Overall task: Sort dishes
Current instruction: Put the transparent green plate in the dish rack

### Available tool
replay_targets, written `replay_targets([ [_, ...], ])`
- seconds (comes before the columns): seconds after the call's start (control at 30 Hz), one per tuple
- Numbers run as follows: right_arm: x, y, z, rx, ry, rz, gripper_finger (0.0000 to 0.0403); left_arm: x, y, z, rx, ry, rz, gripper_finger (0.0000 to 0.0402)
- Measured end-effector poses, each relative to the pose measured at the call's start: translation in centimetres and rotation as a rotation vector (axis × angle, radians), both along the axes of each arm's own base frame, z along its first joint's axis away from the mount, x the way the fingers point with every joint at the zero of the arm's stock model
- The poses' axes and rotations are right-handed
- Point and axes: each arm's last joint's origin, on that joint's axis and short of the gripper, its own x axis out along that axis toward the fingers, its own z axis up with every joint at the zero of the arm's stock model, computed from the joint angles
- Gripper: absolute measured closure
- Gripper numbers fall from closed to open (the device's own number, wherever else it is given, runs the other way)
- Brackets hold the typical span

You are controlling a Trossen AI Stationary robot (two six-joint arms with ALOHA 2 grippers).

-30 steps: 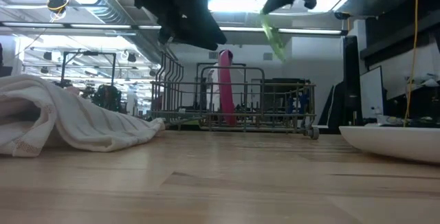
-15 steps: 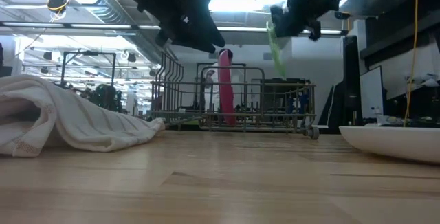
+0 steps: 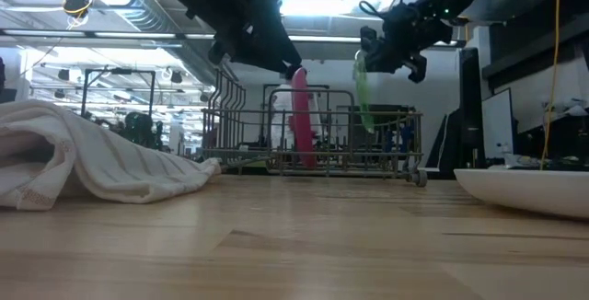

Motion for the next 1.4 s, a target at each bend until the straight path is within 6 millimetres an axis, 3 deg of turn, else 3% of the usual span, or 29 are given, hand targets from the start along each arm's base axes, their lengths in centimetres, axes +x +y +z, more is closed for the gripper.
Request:
replay_targets([
  [0.67, -1.5, -1.7, -3.7, 0.004, -0.121, 0.062, 0.0401, 0.0, 0.0, 0.0, -0.031, -0.019, 0.018, 0.0247],
  [1.03, -0.7, -2.9, -7.6, 0.096, -0.041, 0.043, 0.0401, 0.0, 0.0, 0.0, -0.047, -0.029, 0.027, 0.0247],
  [1.4, -0.7, -3.3, -8.2, 0.063, 0.084, -0.076, 0.0386, 0.0, 0.0, 0.0, -0.043, -0.027, 0.025, 0.0247],
])
